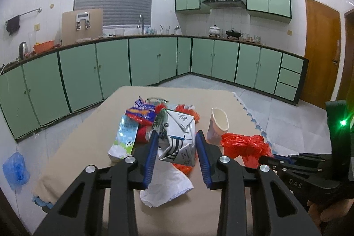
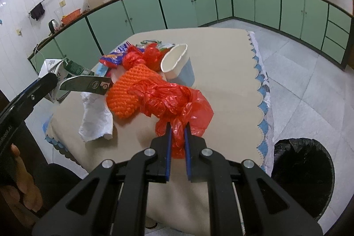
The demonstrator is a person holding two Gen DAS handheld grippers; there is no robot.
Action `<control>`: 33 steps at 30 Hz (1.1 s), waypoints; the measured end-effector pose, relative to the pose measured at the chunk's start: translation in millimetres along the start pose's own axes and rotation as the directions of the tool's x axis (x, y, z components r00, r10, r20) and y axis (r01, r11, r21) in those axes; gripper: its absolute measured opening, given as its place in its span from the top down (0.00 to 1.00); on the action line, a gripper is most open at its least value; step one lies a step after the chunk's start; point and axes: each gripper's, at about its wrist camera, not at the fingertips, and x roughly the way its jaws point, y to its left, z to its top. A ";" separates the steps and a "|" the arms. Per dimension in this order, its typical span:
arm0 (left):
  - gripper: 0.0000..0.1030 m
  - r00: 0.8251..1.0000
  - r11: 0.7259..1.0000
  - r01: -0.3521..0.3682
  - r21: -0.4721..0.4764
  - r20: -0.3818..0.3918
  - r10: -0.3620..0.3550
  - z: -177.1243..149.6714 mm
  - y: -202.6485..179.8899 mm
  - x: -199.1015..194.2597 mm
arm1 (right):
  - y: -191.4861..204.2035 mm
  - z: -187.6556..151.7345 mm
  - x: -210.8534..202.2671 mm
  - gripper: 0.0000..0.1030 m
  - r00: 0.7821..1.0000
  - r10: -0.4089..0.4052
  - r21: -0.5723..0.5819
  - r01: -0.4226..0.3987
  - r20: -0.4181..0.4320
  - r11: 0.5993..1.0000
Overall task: Collect trash
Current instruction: 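Lift and carry the red bag and milk carton over the black trash bin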
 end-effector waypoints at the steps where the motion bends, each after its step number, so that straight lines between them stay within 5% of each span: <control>1: 0.67 1.000 1.000 0.002 0.002 0.004 -0.002 1.6 -0.7 -2.0 | 0.1 0.7 -1.8 0.91 1.000 0.002 0.000 -0.002 0.005 1.000; 15: 0.67 0.995 0.995 0.085 0.044 0.049 -0.087 18.2 -31.1 -23.3 | -17.0 3.5 -48.5 0.91 0.996 -0.049 0.032 0.046 0.069 0.998; 33: 0.67 0.957 0.947 0.283 0.155 0.027 -0.290 22.2 -135.2 -21.7 | -114.1 -34.6 -134.8 0.91 0.956 -0.272 0.206 0.246 0.112 0.947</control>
